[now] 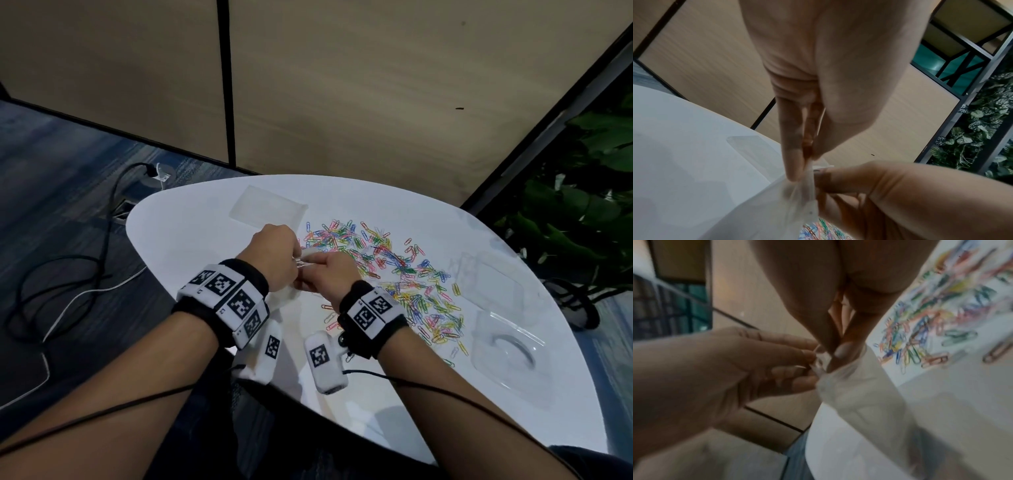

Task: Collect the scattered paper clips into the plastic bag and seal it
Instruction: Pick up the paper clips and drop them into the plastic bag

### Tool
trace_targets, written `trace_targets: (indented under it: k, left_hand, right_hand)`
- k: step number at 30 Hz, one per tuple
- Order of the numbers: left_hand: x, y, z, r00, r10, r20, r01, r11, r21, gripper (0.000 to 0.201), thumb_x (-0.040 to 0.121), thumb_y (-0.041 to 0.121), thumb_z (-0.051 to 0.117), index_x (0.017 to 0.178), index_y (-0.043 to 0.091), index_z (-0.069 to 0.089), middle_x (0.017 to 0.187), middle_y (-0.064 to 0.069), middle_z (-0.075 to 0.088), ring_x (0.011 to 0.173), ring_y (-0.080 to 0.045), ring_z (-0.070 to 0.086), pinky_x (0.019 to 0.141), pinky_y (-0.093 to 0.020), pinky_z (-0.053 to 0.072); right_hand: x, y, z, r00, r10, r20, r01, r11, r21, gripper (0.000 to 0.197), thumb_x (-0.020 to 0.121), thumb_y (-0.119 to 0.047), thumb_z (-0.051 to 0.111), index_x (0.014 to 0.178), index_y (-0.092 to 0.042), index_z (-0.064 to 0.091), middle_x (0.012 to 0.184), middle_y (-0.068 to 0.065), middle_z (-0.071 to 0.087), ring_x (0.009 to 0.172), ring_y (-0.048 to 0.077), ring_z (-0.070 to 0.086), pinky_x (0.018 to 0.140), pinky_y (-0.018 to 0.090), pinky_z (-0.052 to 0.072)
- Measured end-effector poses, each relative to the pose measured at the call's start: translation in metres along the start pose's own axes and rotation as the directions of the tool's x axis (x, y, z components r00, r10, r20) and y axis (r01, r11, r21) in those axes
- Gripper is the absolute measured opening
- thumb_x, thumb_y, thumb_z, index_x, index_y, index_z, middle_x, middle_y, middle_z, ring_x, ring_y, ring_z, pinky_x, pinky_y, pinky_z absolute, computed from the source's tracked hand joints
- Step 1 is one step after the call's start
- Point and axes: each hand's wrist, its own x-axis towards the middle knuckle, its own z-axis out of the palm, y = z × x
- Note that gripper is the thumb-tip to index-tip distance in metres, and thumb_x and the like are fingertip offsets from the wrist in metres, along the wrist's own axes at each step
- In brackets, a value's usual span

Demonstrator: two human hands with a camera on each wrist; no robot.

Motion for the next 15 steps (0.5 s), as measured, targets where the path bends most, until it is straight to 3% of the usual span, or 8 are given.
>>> trace_targets:
  k: [2,4,6,7,9,12,13,15]
  left_hand:
    - [0.000,0.000,0.000,1.000,0.006,0.005,-0.006,1.000,0.005,0.029,0.083,0.006,0.060,0.105,0.014,0.077,0.103,-0.011,0.068,0.102,-0.031,0.065,0.077,-0.028,0.048]
    - [0.000,0.000,0.000,1.000,0.013,0.013,-0.013,1.000,0.017,0.027,0.083,0.005,0.060,0.101,0.014,0.078,0.096,-0.010,0.066,0.098,-0.032,0.065,0.073,-0.028,0.046]
    - [0.000,-0.001,-0.001,1.000,0.016,0.013,-0.017,0.999,0.041,0.025,0.083,0.003,0.060,0.096,0.014,0.079,0.089,-0.009,0.065,0.092,-0.032,0.065,0.071,-0.028,0.046]
    - [0.001,-0.002,-0.002,1.000,0.018,0.007,-0.018,0.999,0.051,0.025,0.083,0.003,0.060,0.094,0.013,0.080,0.086,-0.009,0.064,0.088,-0.031,0.064,0.069,-0.028,0.046]
    - [0.002,-0.003,-0.005,1.000,0.015,-0.014,-0.015,0.998,0.055,0.025,0.083,0.003,0.060,0.093,0.013,0.080,0.083,-0.007,0.063,0.081,-0.028,0.060,0.068,-0.028,0.044]
    - [0.004,-0.007,-0.009,0.999,-0.010,-0.049,0.012,0.999,0.043,0.030,0.082,0.001,0.056,0.098,0.011,0.079,0.090,-0.008,0.068,0.085,-0.028,0.061,0.071,-0.030,0.048]
    - [0.004,-0.009,-0.010,0.998,-0.021,-0.055,0.023,0.999,0.035,0.031,0.082,0.000,0.055,0.100,0.010,0.079,0.096,-0.010,0.070,0.090,-0.030,0.064,0.075,-0.031,0.053]
    - [0.002,-0.010,-0.011,0.997,-0.039,-0.059,0.040,0.999,0.014,0.034,0.083,-0.001,0.055,0.106,0.009,0.078,0.108,-0.013,0.071,0.101,-0.033,0.066,0.086,-0.034,0.057]
  right_hand:
    - [0.001,-0.003,0.001,0.997,-0.074,-0.010,0.069,0.965,-0.255,0.013,0.071,0.000,0.072,0.075,-0.011,0.077,0.072,0.010,0.075,0.071,0.030,0.073,0.075,0.040,0.062]
    - [0.000,-0.009,0.001,0.980,-0.197,0.039,0.188,0.833,-0.520,0.013,0.078,-0.002,0.069,0.079,-0.011,0.079,0.066,0.002,0.070,0.068,0.024,0.069,0.065,0.023,0.056]
    - [-0.005,-0.015,0.003,0.957,-0.240,0.162,0.285,0.685,-0.670,0.015,0.082,-0.004,0.065,0.090,-0.008,0.078,0.073,0.003,0.067,0.070,0.019,0.061,0.062,0.017,0.044]
    - [-0.006,-0.017,0.003,0.946,-0.248,0.209,0.323,0.659,-0.679,0.019,0.084,-0.003,0.062,0.095,-0.008,0.077,0.078,0.002,0.068,0.073,0.018,0.062,0.063,0.016,0.044]
    - [-0.010,-0.019,0.001,0.928,-0.297,0.226,0.373,0.717,-0.589,0.028,0.085,0.004,0.054,0.098,-0.008,0.077,0.087,0.001,0.071,0.079,0.017,0.066,0.070,0.013,0.050]
    - [-0.014,-0.015,-0.020,0.932,-0.361,0.016,0.348,0.884,-0.312,0.038,0.087,0.010,0.046,0.089,-0.010,0.077,0.093,0.008,0.075,0.085,0.021,0.072,0.080,0.032,0.061]
    - [-0.014,-0.010,-0.029,0.930,-0.367,-0.030,0.340,0.887,-0.313,0.038,0.088,0.008,0.046,0.088,-0.013,0.077,0.093,0.007,0.075,0.085,0.021,0.073,0.080,0.035,0.061]
    - [-0.015,0.006,-0.044,0.940,-0.341,0.005,0.290,0.789,-0.542,0.032,0.093,-0.002,0.050,0.101,-0.018,0.076,0.106,0.004,0.074,0.093,0.024,0.072,0.085,0.036,0.059]
